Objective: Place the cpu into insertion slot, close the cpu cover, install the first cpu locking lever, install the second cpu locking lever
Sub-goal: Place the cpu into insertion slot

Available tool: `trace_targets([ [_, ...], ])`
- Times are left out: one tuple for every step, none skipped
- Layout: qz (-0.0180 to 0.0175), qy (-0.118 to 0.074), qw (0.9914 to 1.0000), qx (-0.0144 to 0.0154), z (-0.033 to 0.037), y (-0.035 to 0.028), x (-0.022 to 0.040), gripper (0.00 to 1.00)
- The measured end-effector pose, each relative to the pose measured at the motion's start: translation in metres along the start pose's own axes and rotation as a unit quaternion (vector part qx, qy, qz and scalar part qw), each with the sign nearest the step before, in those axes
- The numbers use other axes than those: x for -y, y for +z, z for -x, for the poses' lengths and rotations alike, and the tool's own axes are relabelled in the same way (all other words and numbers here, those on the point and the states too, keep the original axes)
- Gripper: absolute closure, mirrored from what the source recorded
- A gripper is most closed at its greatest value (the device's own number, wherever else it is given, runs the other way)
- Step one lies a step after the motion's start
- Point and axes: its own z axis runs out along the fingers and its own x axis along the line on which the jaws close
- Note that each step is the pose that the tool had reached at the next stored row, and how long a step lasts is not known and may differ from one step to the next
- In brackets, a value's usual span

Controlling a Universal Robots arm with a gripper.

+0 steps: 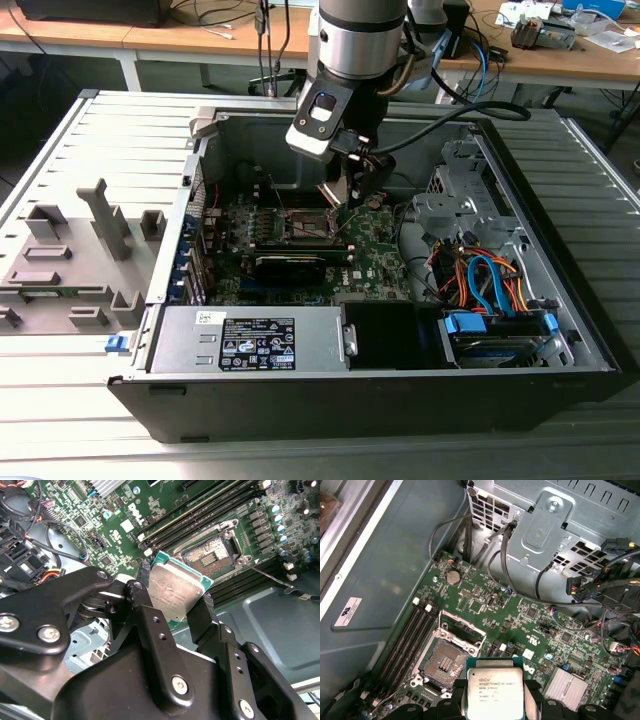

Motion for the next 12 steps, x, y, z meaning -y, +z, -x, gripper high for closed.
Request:
trace_targets([
  [-0.0029, 0.0, 0.99999, -0.0015, 0.0, 0.0, 0.0, 0.45],
  [-0.009, 0.001, 0.99995, -0.0048, 0.0, 0.0, 0.0, 0.45],
  [-0.0133, 0.001, 0.99989, -0.0071, 0.0, 0.0, 0.0, 0.45],
  [-0.0163, 0.001, 0.99983, -0.0087, 0.0, 0.0, 0.0, 0.45],
  [-0.0187, 0.001, 0.99977, -0.0099, 0.0, -0.0001, 0.0, 0.45],
  [-0.0191, 0.001, 0.99976, -0.0101, 0.0, -0.0001, 0.0001, 0.45],
  [-0.0191, 0.001, 0.99976, -0.0102, 0.0, 0.0, 0.0001, 0.45],
  [-0.0192, 0.001, 0.99976, -0.0102, 0.0, 0.0, 0.0001, 0.45],
  [-0.0191, 0.001, 0.99976, -0.0102, 0.0, 0.0, 0.0, 0.45],
  [-0.0192, 0.001, 0.99976, -0.0102, 0.0, 0.0, 0.0, 0.45],
  [-0.0192, 0.001, 0.99976, -0.0103, 0.0, 0.0, 0.0, 0.45],
  [-0.0193, 0.001, 0.99976, -0.0102, 0.0, 0.0, 0.0, 0.45],
])
